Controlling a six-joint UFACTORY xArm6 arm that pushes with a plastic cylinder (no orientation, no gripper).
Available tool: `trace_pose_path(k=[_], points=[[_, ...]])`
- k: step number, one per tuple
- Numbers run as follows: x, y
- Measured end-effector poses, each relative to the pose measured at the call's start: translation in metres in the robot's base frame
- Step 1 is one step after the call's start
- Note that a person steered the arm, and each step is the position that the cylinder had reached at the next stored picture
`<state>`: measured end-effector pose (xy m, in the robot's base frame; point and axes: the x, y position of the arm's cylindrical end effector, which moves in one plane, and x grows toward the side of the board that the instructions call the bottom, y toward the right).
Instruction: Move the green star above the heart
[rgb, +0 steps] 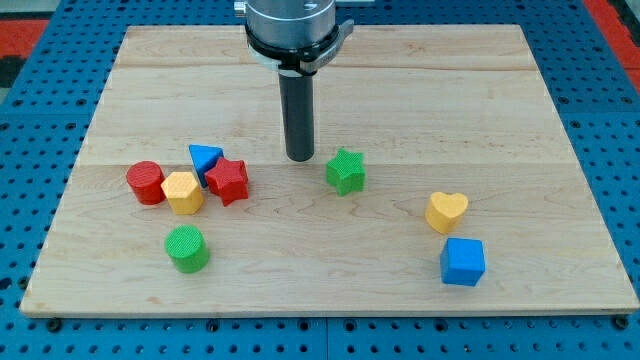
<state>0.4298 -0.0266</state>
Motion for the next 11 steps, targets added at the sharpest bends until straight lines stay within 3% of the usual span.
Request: trace_pose_path(k=[3, 4, 5, 6, 7, 8, 11], points=[[0.011, -0.011], [0.056, -0.010], [0.073, 0.032], [0.042, 0.042], [0.026, 0.004], [0.011, 0.031], [0.019, 0.130]])
